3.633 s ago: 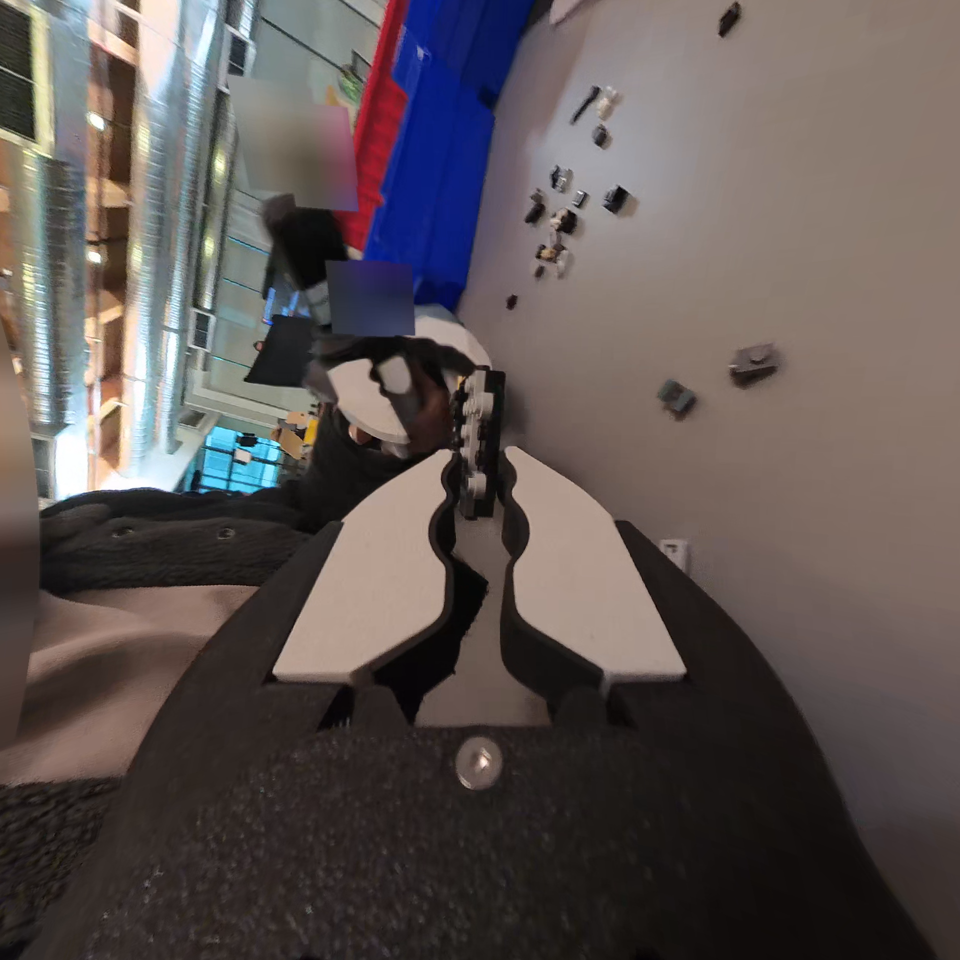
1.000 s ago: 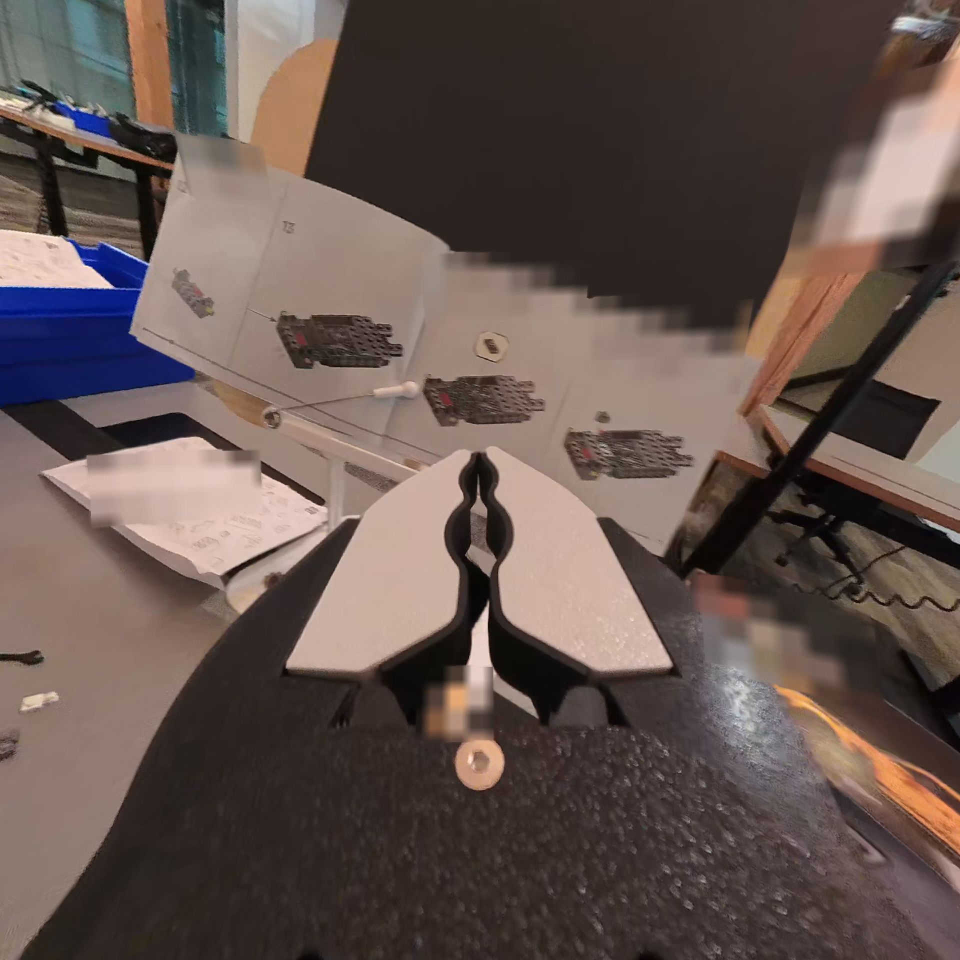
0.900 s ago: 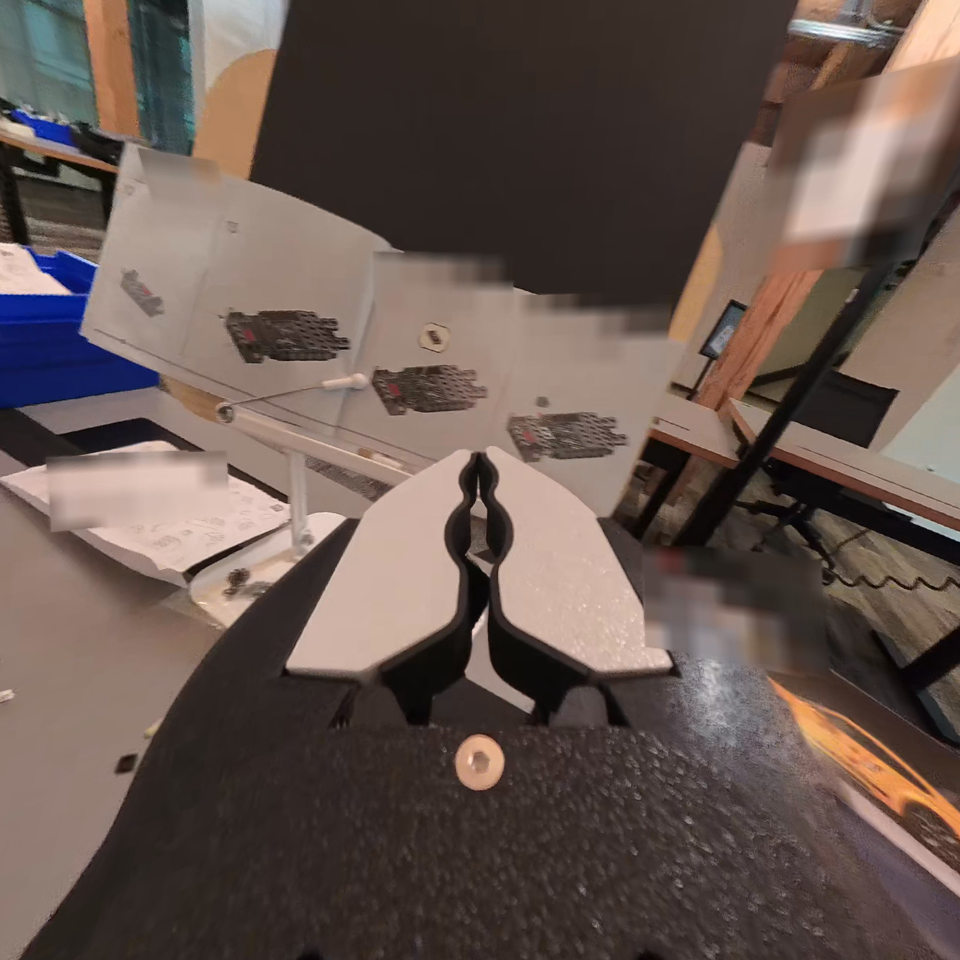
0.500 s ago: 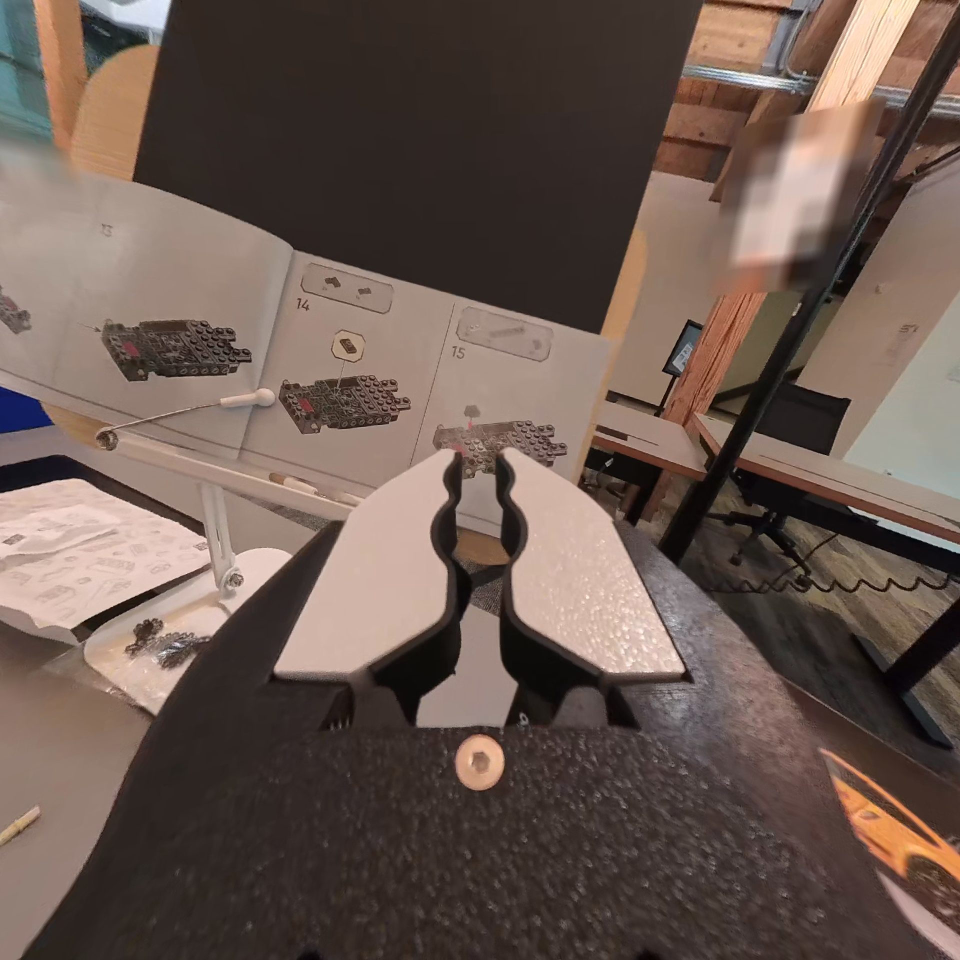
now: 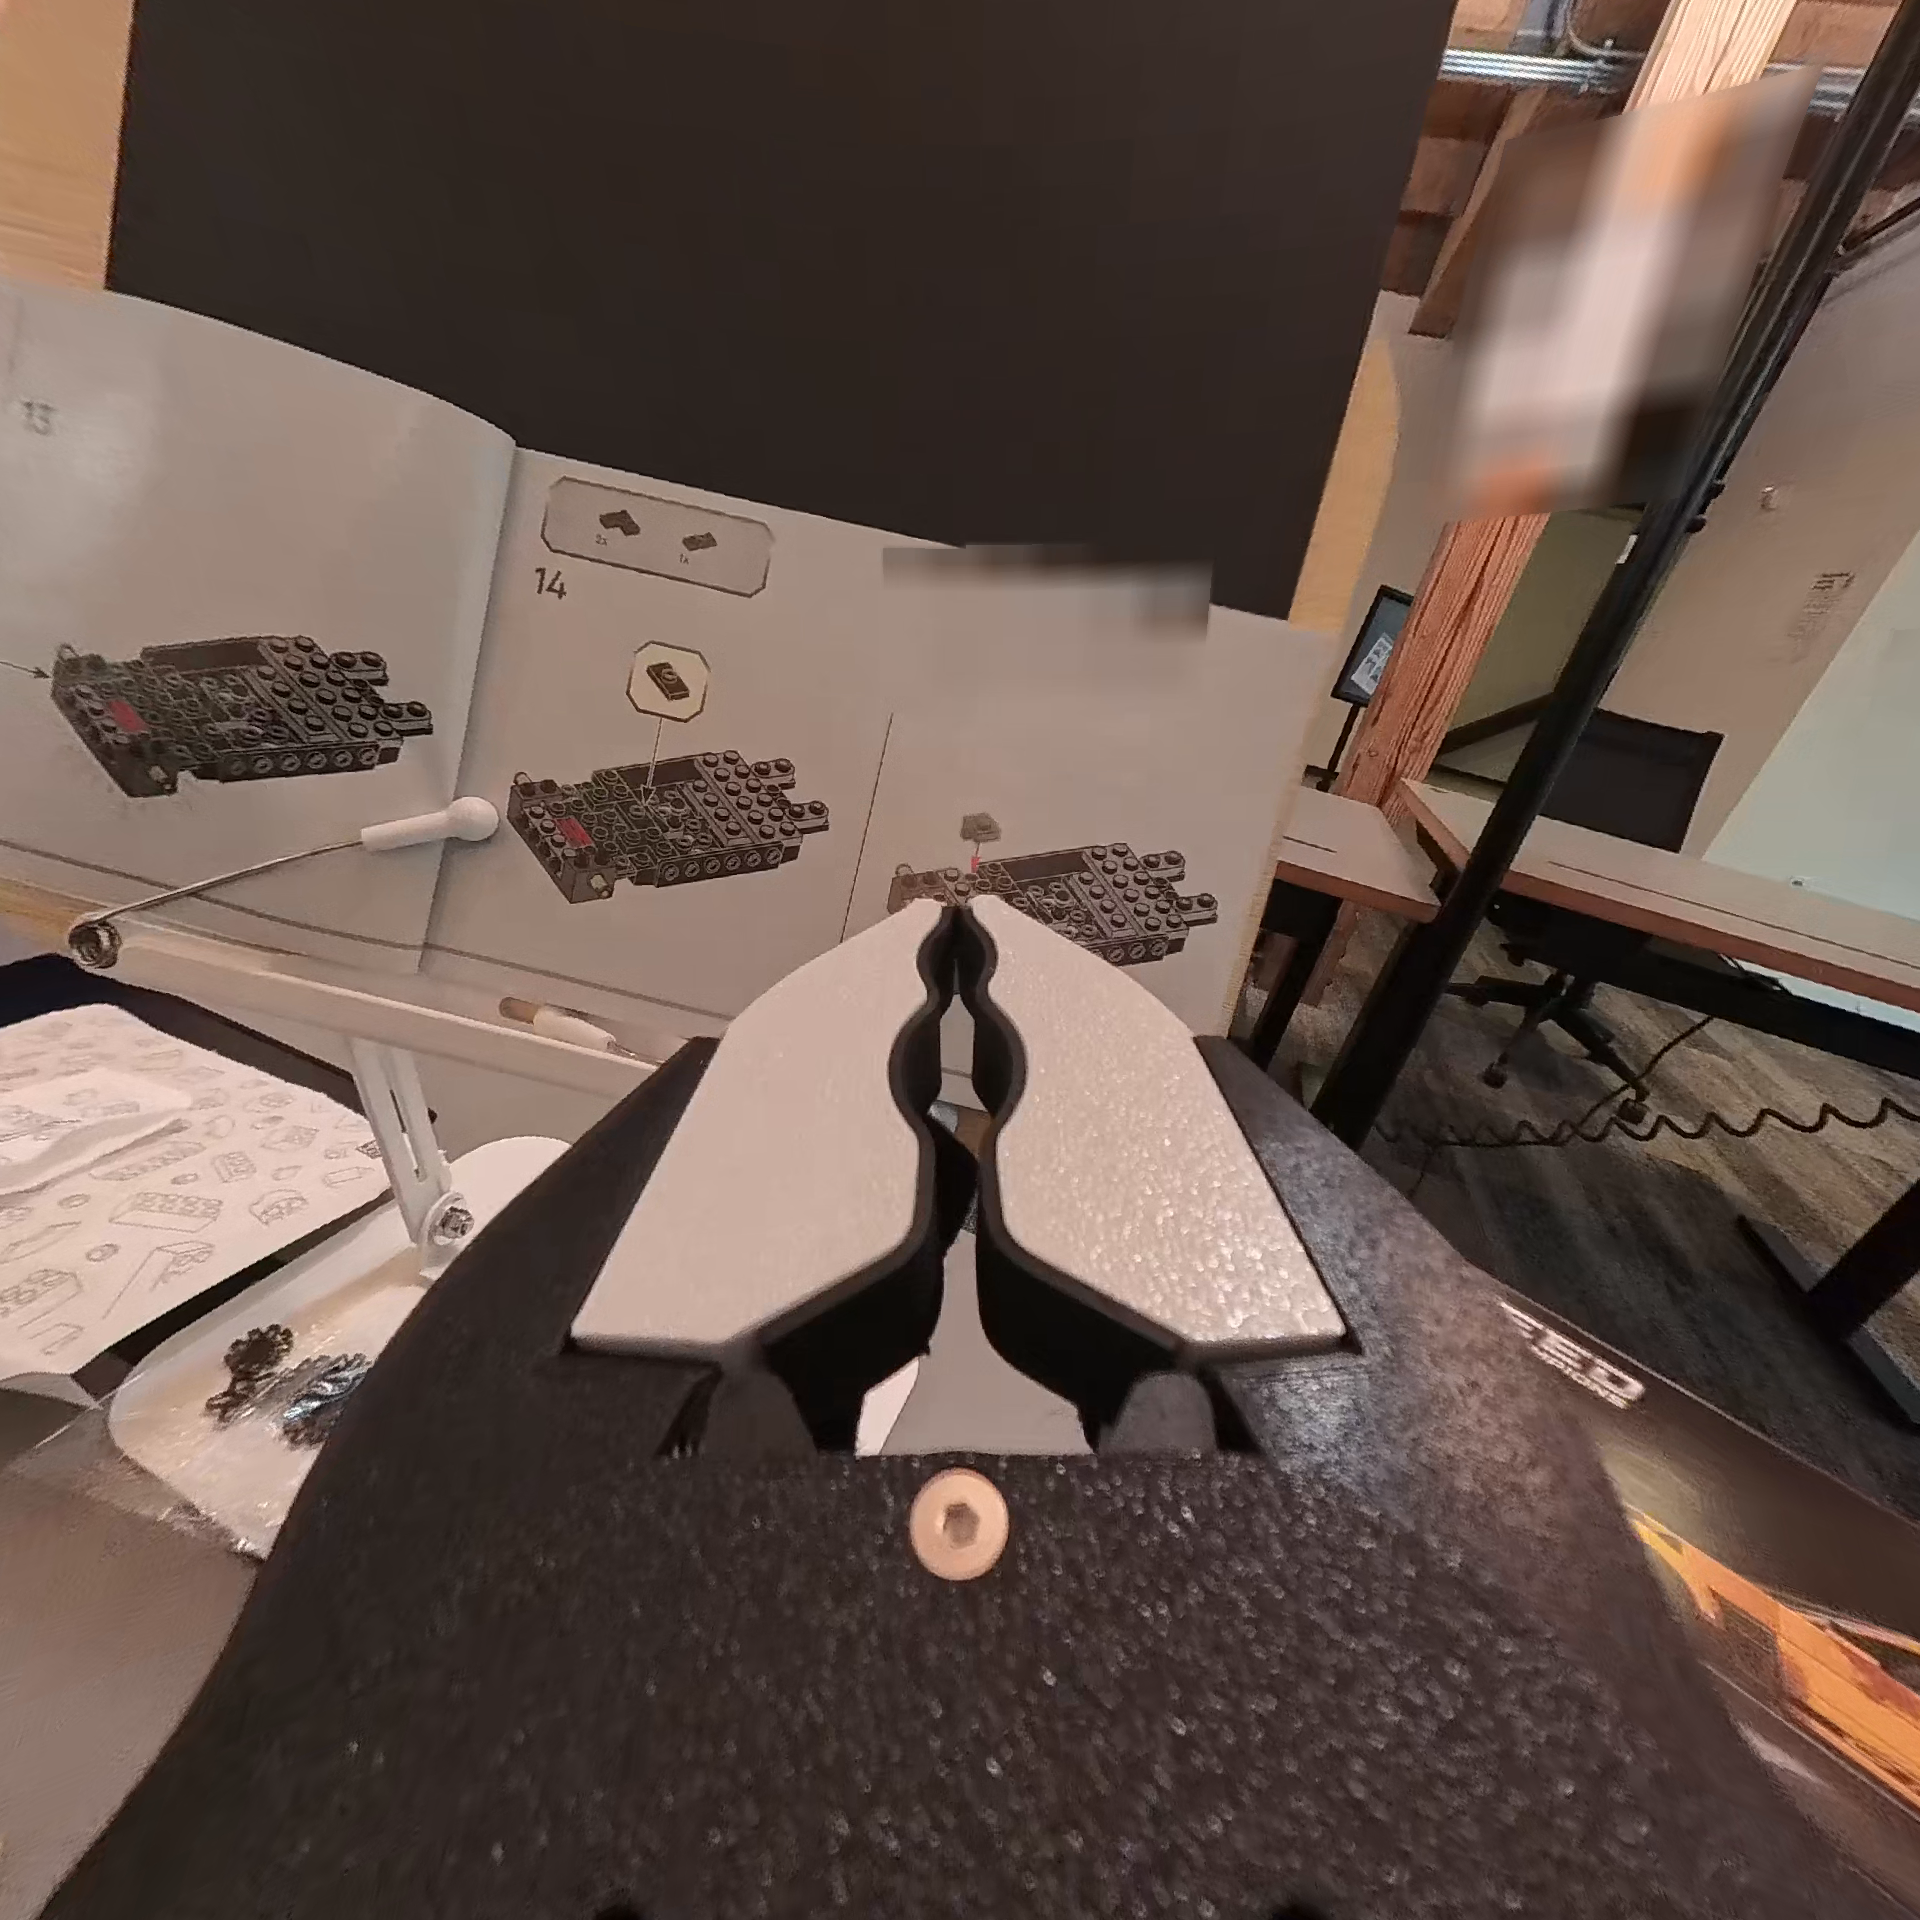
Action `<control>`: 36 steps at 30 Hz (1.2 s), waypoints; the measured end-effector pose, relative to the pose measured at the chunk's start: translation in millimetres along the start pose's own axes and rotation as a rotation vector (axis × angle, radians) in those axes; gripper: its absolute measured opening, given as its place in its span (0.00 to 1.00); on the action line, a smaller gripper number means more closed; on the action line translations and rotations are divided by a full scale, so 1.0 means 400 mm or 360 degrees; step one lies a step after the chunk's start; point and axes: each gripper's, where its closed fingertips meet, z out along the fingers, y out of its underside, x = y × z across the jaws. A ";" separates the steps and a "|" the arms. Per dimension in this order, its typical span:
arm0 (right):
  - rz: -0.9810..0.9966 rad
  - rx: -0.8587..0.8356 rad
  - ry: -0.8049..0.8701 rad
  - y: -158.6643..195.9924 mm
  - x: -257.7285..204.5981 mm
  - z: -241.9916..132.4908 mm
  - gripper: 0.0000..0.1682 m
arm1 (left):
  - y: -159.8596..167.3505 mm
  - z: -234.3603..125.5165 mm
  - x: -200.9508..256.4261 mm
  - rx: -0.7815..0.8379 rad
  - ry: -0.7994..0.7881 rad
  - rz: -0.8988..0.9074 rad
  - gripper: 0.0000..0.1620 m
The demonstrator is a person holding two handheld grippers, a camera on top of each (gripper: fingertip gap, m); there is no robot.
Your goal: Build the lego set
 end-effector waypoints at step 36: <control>-0.0051 -0.0125 -0.0020 0.058 0.042 0.061 0.00 | 0.008 0.005 0.016 -0.0037 0.0031 0.0057 0.00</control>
